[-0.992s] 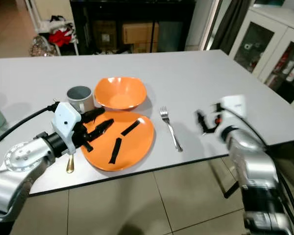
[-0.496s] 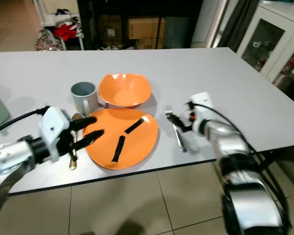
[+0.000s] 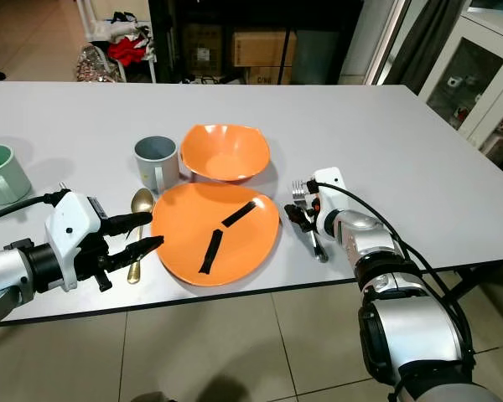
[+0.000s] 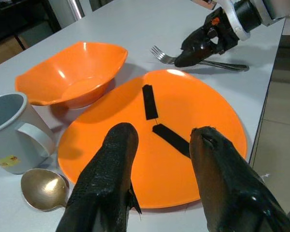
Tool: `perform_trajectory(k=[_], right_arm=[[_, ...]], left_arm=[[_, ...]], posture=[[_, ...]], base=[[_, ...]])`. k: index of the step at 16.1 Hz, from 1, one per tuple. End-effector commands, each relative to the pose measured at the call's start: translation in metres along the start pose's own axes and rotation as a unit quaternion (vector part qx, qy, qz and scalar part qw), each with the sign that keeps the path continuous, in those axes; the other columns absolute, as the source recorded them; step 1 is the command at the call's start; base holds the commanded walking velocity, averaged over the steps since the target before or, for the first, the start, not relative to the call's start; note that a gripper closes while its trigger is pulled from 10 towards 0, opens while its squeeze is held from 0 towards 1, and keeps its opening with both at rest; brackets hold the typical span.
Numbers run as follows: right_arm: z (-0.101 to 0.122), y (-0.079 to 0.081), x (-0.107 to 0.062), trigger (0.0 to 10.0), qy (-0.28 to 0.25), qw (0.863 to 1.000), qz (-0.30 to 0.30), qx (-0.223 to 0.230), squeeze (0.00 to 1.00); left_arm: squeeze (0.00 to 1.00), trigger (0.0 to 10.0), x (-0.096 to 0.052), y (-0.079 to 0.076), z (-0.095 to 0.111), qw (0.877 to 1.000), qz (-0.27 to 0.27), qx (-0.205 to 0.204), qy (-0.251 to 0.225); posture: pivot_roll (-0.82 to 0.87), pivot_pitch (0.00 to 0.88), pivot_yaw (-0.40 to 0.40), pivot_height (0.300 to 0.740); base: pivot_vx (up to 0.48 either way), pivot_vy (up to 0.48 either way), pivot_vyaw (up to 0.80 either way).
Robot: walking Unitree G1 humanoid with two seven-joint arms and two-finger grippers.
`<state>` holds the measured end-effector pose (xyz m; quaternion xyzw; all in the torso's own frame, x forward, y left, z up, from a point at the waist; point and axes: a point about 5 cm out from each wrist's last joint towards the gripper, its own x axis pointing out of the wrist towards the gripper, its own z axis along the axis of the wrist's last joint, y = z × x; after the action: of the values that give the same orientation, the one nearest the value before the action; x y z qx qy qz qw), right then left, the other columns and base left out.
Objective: Setting the table
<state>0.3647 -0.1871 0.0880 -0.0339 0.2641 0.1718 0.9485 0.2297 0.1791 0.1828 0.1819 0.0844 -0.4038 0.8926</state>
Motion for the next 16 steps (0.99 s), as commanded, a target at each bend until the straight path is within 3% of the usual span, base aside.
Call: perform_trajectory(k=[1, 16], right_arm=[[0.004, -0.002, 0.000, 0.0, -0.010, 1.000, -0.005, 0.008, 0.00], [-0.015, 0.003, 0.003, 0.0, 0.025, 0.997, -0.023, 0.064, 0.00]], left_arm=[[0.00, 10.0, -0.001, -0.002, 0.004, 1.000, -0.007, 0.004, -0.002], [0.00, 10.0, -0.005, 0.000, 0.002, 1.000, 0.002, -0.003, 0.003]], posture=[[0.17, 0.000, -0.044, 0.740], [0.17, 0.000, -0.048, 0.740]], base=[[0.000, 0.000, 0.00], [0.000, 0.000, 0.00]])
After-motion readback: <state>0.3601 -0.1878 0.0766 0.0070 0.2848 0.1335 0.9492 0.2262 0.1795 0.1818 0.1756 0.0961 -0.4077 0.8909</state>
